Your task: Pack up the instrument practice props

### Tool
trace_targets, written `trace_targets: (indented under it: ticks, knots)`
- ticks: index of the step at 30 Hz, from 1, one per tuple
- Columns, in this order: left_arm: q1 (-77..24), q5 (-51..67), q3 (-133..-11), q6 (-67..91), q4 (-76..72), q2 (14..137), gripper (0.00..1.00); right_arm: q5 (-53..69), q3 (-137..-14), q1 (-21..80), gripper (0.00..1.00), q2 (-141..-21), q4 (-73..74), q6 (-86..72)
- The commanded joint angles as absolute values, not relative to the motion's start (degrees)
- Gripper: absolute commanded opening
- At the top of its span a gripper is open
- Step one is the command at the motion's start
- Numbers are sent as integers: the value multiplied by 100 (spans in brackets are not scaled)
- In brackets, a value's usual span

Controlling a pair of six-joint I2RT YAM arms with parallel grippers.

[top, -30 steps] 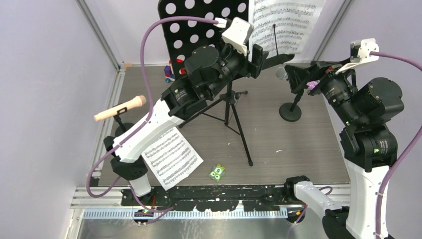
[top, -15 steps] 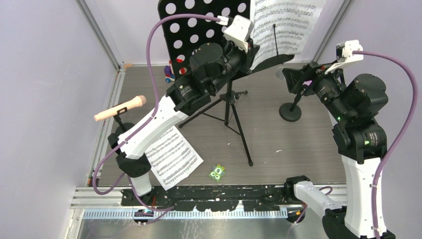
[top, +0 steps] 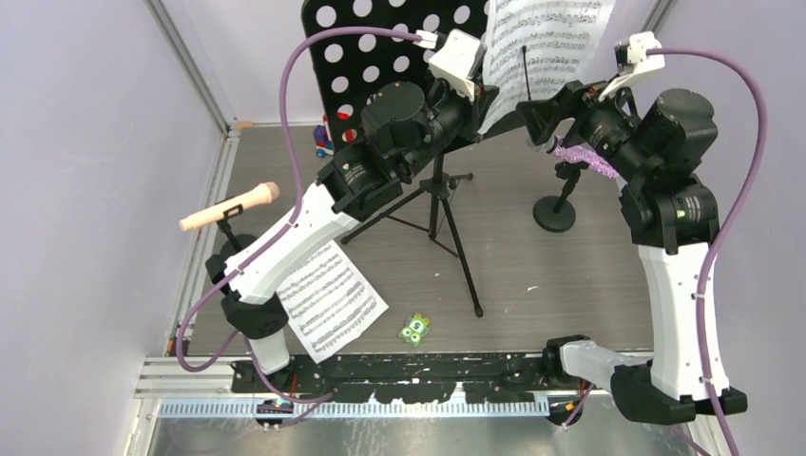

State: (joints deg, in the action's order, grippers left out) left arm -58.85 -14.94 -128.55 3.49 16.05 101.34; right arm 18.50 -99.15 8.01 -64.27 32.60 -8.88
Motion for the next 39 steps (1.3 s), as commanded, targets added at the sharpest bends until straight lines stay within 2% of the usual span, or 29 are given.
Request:
trace_targets:
  ticks: [1, 19, 29, 39]
  knots:
    - [-5862, -1394, -12885, 437, 1183, 9835, 0, 2005, -10377, 772, 83, -6609, 3014, -825]
    - [-5869, -1275, -12938, 501, 1167, 9883, 0, 2725, -10757, 774, 39, -7173, 2858, -1072]
    - [-5862, -1239, -12912, 483, 1136, 9870, 0, 2581, -10451, 773, 1, -6926, 2385, -1260]
    - [-5867, -1279, -12575, 416, 1044, 9558, 0, 2120, -9568, 773, 1, -6210, 1605, -1427]
